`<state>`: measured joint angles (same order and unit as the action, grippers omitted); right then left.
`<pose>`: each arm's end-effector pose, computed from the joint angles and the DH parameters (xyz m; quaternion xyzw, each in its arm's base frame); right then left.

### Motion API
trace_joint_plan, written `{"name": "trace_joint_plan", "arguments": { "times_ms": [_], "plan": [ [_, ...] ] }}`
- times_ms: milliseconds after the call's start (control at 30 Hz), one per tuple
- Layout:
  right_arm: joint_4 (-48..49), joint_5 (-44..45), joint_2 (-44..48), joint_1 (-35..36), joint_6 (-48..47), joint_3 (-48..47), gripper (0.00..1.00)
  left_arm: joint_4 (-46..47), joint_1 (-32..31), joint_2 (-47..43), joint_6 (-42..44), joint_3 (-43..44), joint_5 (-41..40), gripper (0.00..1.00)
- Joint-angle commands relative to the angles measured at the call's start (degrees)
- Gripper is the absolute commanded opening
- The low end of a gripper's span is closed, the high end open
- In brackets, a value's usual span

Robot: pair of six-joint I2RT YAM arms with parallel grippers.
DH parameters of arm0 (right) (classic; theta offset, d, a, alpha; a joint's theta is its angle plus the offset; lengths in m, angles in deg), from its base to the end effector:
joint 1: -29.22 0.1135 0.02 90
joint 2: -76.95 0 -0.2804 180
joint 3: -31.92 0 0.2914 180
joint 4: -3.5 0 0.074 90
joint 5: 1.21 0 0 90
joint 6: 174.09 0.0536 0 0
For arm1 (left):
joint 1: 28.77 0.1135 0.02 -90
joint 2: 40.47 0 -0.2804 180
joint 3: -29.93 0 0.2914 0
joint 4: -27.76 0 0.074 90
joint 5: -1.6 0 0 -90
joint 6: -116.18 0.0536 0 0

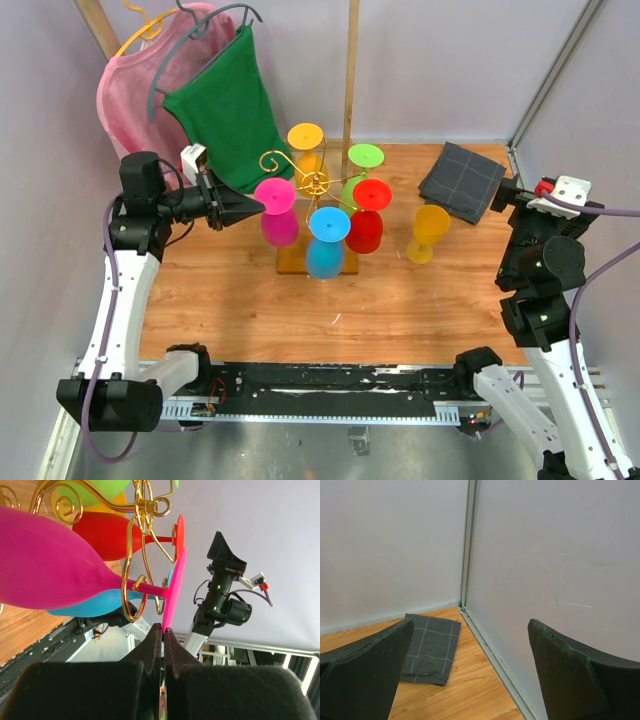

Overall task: Take the wine glass off the wine glass rack
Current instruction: Pick up the wine glass from the wine rack.

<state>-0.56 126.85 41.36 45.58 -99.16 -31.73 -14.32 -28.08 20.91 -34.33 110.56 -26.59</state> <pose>0.1583 0.0120 0.4610 0.1238 0.5697 -0.1687 0.7948 0.2529 -0.0442 0.4172 -0.1193 0.7599 -0.6076 0.1981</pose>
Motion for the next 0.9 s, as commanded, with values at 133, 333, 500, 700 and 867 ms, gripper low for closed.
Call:
{"name": "trace_joint_plan", "arguments": {
  "times_ms": [133, 333, 500, 700, 867],
  "plan": [
    [2.23, 0.84, -0.57, -0.70, -0.77, 0.73, 0.99, -0.43, 0.82, -0.92, -0.41, -0.96, 2.72, 0.00],
    [2.34, 0.89, -0.63, -0.75, -0.93, 0.92, 0.99, -1.52, 1.12, -1.82, 0.29, -1.26, 3.38, 0.00],
    [2.47, 0.89, -0.64, -0.74, -0.76, 0.95, 0.99, -1.79, 2.29, -1.71, 0.61, -1.08, 4.04, 0.00],
    [2.32, 0.94, -0.45, -0.70, -0.74, 1.00, 0.99, -2.84, 3.12, -1.67, 1.16, -0.69, 4.66, 0.00],
    [2.29, 0.96, -0.35, -0.73, -0.67, 1.09, 0.99, -3.85, 3.59, -1.88, 1.88, -0.48, 4.81, 0.00]
  ]
}}
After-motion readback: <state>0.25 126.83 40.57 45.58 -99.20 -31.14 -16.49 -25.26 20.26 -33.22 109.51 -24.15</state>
